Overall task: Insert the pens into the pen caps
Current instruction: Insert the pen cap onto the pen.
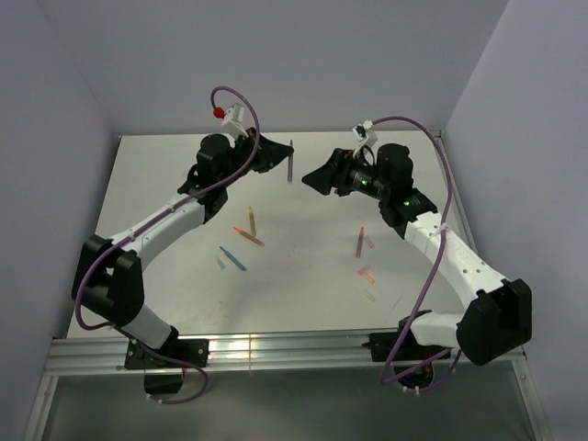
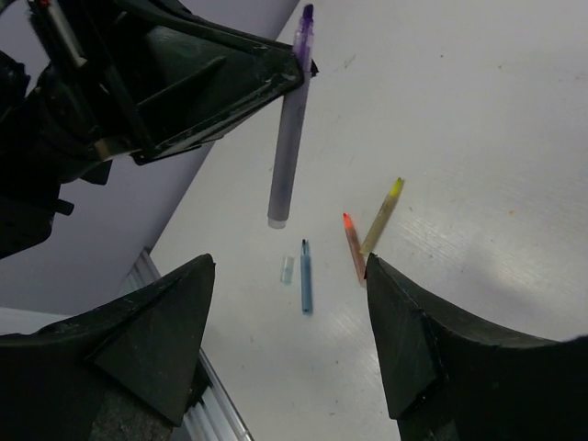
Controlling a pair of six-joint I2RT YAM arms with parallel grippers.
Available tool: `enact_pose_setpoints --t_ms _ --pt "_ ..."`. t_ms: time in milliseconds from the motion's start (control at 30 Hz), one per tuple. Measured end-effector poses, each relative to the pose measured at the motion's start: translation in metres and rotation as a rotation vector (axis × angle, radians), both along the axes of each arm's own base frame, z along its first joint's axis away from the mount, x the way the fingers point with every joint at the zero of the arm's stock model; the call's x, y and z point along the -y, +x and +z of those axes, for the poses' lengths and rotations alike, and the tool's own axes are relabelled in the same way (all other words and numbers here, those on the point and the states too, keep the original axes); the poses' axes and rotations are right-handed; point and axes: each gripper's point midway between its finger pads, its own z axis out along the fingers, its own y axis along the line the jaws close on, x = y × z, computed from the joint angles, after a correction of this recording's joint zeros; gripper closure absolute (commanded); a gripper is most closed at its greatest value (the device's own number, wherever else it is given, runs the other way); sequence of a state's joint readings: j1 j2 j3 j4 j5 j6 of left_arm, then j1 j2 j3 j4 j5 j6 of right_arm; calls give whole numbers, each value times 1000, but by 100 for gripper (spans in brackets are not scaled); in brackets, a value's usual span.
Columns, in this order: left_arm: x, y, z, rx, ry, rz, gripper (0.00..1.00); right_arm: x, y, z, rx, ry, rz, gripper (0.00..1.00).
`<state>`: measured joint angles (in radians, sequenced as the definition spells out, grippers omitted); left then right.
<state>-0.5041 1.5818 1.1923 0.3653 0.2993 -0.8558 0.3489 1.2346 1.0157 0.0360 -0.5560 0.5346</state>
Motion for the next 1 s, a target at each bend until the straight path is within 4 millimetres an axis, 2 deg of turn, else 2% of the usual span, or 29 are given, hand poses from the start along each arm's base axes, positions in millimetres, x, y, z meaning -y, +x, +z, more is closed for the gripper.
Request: enact_pose_setpoints --t_ms 100,233,633,1000 --pt "2 -9 16 33 -41 -11 100 -12 0 -4 -14 0 26 30" --pt "10 -18 24 53 -63 -34 100 -19 0 -7 -30 10 37 32" --pt "29 -34 29 69 -79 -83 100 -34 3 -7 -38 29 56 41" --pt "38 -40 29 60 -93 -106 100 -36 3 -2 -34 46 55 50"
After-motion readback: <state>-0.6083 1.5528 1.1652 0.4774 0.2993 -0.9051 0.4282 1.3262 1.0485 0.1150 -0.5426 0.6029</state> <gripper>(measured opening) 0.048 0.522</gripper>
